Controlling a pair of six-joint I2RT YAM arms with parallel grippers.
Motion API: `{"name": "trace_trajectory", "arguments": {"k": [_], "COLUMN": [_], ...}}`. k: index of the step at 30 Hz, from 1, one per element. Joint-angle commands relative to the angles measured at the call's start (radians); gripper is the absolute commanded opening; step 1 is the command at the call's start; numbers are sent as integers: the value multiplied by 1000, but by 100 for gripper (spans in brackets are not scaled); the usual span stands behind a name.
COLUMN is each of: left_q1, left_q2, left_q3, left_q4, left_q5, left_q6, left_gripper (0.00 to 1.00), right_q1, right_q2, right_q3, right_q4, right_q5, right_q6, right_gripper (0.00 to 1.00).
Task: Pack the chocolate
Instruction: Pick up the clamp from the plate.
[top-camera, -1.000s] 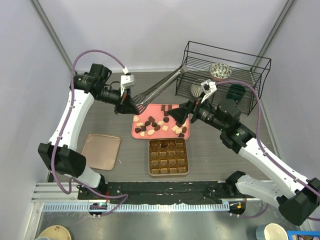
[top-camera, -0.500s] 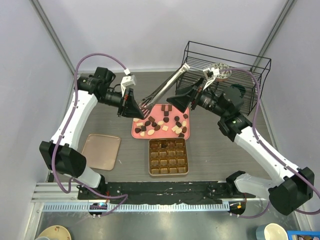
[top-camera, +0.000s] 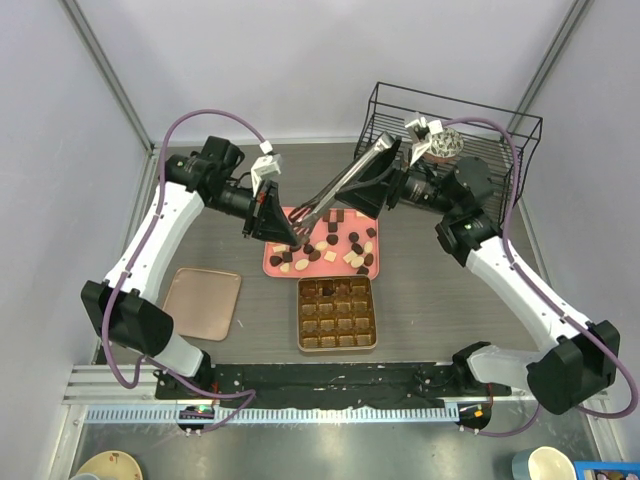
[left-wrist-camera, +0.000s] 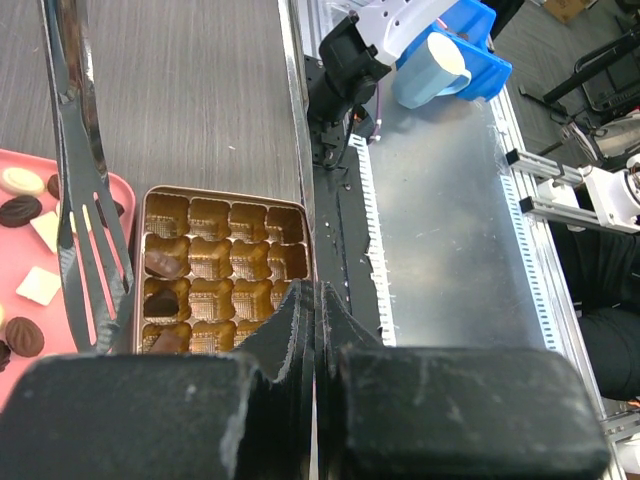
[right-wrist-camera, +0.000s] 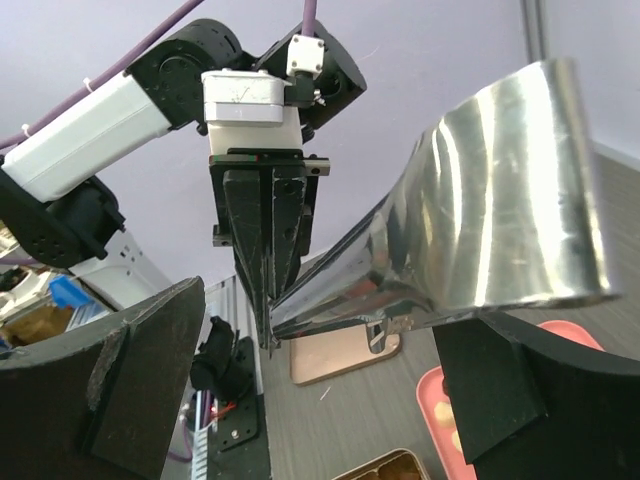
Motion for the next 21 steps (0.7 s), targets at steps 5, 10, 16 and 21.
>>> {"name": "trace_trajectory", "arguments": {"k": [5, 10, 16, 21], "left_q1": [-13, -28, -31, -33], "left_q2": [-27, -26, -30, -35], "left_q3": [12, 10, 12, 10], "left_q4": [-315, -316, -315, -316], "left_q5": [54, 55, 47, 37], "left_q6": [-11, -19, -24, -18], "left_gripper": [0, 0, 1, 1], "right_q1": [-1, -1, -1, -1], "right_q2": [41, 73, 96, 76], "right_q3": [11, 39, 77, 88], "right_q4": [145, 147, 92, 21], "right_q5": [-98, -112, -135, -118], "right_q6": [113, 136, 128, 84], "right_gripper": [95, 83, 72, 62]}}
